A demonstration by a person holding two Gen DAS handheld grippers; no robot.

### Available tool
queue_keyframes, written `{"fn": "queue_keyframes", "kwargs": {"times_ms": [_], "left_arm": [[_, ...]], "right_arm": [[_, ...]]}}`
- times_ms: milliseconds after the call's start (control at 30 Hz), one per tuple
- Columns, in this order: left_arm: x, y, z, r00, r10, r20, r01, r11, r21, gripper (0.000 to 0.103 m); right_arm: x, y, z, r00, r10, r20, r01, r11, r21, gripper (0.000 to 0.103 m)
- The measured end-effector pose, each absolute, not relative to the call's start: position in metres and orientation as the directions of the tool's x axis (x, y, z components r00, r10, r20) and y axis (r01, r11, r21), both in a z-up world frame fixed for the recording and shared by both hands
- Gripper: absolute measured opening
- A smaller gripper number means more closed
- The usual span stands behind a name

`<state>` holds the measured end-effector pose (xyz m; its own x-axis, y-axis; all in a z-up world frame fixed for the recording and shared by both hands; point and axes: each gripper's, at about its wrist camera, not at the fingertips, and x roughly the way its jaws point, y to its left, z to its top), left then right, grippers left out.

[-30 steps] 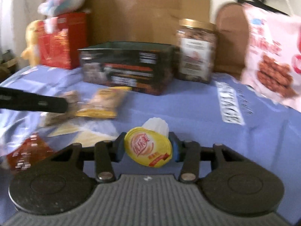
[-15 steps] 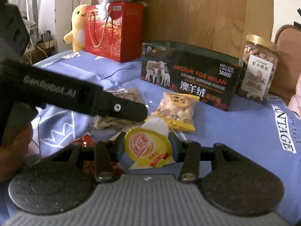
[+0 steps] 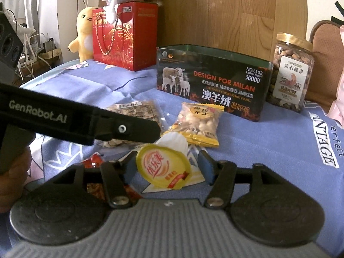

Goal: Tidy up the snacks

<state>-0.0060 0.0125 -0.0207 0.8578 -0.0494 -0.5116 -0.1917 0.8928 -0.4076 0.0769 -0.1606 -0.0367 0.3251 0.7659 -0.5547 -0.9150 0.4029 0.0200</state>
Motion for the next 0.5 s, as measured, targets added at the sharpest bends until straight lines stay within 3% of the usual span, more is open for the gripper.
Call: {"fn": "queue_keyframes", "kwargs": {"times_ms": [500], "left_arm": [[-0.0059, 0.0125, -0.0214, 0.857, -0.049, -0.512, -0.191, 0.894, -0.405, 0.068]], "right_arm": [[0.0765, -0.1605, -0.0366, 0.323, 0.766, -0.555, -0.915, 0.402, 0.023, 0.064]]}}
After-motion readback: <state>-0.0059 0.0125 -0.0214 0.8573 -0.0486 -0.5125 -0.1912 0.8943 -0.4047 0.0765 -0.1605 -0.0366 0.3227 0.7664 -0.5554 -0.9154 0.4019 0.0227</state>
